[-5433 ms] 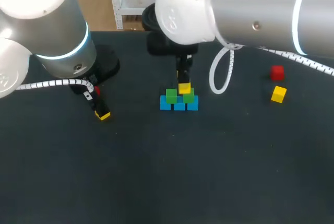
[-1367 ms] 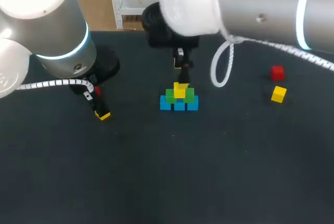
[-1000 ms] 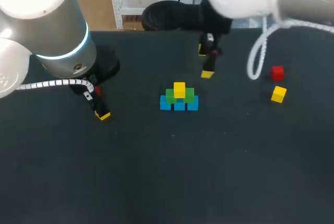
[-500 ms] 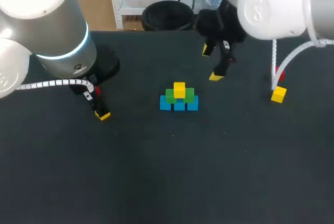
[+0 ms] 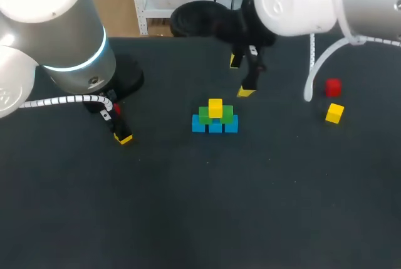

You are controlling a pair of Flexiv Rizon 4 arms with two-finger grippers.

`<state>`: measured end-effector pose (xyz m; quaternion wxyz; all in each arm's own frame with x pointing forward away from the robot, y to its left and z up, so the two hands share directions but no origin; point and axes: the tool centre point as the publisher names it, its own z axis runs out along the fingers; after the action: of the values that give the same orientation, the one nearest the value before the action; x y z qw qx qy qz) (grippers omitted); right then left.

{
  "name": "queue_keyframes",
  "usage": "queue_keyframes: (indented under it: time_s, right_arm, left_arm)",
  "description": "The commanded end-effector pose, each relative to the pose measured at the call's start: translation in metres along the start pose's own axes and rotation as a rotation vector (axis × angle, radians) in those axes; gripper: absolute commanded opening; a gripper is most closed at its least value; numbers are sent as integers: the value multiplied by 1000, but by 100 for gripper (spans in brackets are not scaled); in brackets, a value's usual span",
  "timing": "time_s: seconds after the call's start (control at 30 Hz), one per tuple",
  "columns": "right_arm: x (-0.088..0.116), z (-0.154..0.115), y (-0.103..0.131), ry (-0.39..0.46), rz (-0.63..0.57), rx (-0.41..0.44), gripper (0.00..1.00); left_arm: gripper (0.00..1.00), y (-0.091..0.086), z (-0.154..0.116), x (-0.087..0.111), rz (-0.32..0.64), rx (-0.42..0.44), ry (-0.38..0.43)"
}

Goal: Place the blue cubes, place green cubes on the blue cubes, place the yellow cubes on the green cubes, then place the red cubes on the yellow cubes, and place purple cube on the red cubes.

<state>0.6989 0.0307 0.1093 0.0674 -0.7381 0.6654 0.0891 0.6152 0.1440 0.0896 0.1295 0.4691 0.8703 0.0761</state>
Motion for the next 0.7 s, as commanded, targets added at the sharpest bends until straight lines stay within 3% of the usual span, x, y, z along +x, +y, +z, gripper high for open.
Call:
queue_keyframes:
  time_s: [0.03,0.33,0.7]
  right_arm:
    - [-9,12,4,9,9,0,100]
    - [-27,25,18,42,20,-18,100]
    - [-33,38,29,35,51,-54,100]
  left_arm:
    - [100,2,0,0,2,5,0]
    - [100,2,0,0,2,5,0]
    - [100,2,0,0,2,5,0]
